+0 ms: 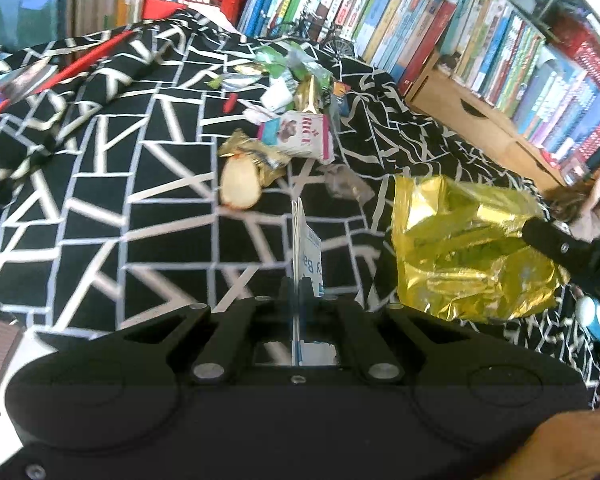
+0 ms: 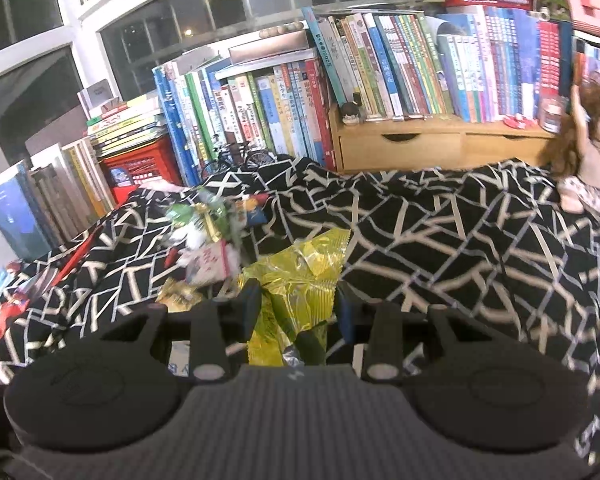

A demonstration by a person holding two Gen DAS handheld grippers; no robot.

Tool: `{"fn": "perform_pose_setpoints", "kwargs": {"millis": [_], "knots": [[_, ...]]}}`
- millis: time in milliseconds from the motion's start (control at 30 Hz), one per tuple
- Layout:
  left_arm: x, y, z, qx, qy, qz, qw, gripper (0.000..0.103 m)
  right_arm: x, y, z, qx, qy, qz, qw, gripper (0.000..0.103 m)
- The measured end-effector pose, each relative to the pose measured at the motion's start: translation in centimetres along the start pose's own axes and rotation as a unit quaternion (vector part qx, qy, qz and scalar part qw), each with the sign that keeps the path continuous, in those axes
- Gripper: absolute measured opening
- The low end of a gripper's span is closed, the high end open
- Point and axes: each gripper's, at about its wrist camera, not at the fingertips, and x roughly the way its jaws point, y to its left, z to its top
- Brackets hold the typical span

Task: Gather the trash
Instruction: 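Carry both held wrappers to the black trash bag and release them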

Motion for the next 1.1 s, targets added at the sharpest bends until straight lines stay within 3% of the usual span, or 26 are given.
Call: {"fn": "perform_pose_setpoints", "kwargs": {"millis": [133,300,667,900,1100], "knots": [[-3.8,3.0,-3.0,0.011,-0.01,-0.01,0.9998,0.002,-3.8,1.9,-3.5,0.008,-0.007,-0.01,1.0,0.044],[-8.0,7.2,-7.4,0.013,0.001,0.005,0.9999,0.002,-8.1,4.3,-7.8,0.013,0.004,-0.003,1.0,0.044],[-13.9,13.1,-16.0,-0.052,0.0,0.061,0.9968,0.002,-11.9,7.7,-13.5,-0.035,0.048,0.068,0.996,0.044],[-14.7,15.1,-22.3,-0.102,-0.001,0.088,0.9908,0.002,-11.8,8.0,-18.2,-0.071,0.087,0.118,0.987,0.044],[-11.8,17.9,-27.6,-0.123,0.012,0.109,0.9863,0.002,-9.0,8.6,-23.2,-0.087,0.117,0.15,0.978,0.044]]}}
